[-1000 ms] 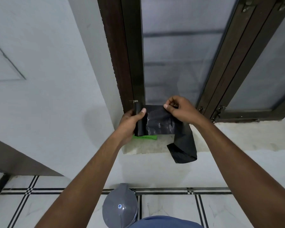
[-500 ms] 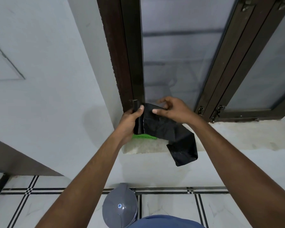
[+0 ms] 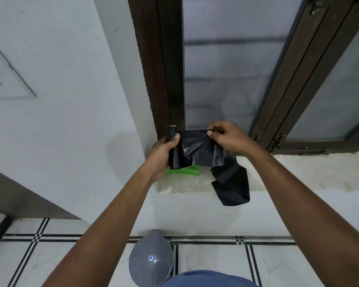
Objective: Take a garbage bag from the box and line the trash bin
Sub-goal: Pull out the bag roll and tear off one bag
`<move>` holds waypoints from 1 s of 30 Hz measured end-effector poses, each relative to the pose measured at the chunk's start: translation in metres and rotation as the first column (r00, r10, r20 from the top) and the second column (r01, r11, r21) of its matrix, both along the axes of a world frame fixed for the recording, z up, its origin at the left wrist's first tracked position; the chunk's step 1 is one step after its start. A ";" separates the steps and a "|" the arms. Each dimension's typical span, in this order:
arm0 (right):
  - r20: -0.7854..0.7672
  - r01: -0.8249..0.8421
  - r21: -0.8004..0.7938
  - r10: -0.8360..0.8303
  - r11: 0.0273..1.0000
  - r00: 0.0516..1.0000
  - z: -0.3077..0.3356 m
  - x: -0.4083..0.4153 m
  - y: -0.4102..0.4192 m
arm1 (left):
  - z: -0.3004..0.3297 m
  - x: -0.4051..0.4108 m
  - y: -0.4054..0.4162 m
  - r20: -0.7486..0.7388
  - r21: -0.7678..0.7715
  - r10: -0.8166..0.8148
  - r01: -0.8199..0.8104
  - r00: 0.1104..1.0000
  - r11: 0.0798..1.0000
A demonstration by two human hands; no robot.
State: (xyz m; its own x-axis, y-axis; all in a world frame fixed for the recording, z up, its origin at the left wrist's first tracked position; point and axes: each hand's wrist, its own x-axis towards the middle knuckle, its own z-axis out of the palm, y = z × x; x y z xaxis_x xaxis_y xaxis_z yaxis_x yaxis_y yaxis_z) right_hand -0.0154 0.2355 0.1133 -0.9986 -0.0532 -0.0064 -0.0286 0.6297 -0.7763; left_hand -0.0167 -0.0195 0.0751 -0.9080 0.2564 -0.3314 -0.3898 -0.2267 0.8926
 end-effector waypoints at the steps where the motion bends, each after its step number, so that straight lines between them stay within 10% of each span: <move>1: 0.004 0.004 -0.025 -0.004 1.000 1.000 0.000 0.001 0.001 | -0.001 0.000 -0.001 -0.006 0.010 0.006 -0.005 1.000 1.000; 11: 0.013 -0.070 0.212 0.069 0.975 0.998 0.002 0.001 0.022 | -0.002 0.001 -0.007 0.015 -0.024 0.078 -0.078 0.997 0.997; 30: 0.164 -0.072 0.085 0.057 0.994 0.985 -0.005 0.006 0.043 | -0.008 0.001 -0.010 -0.029 -0.127 0.199 -0.201 0.979 0.971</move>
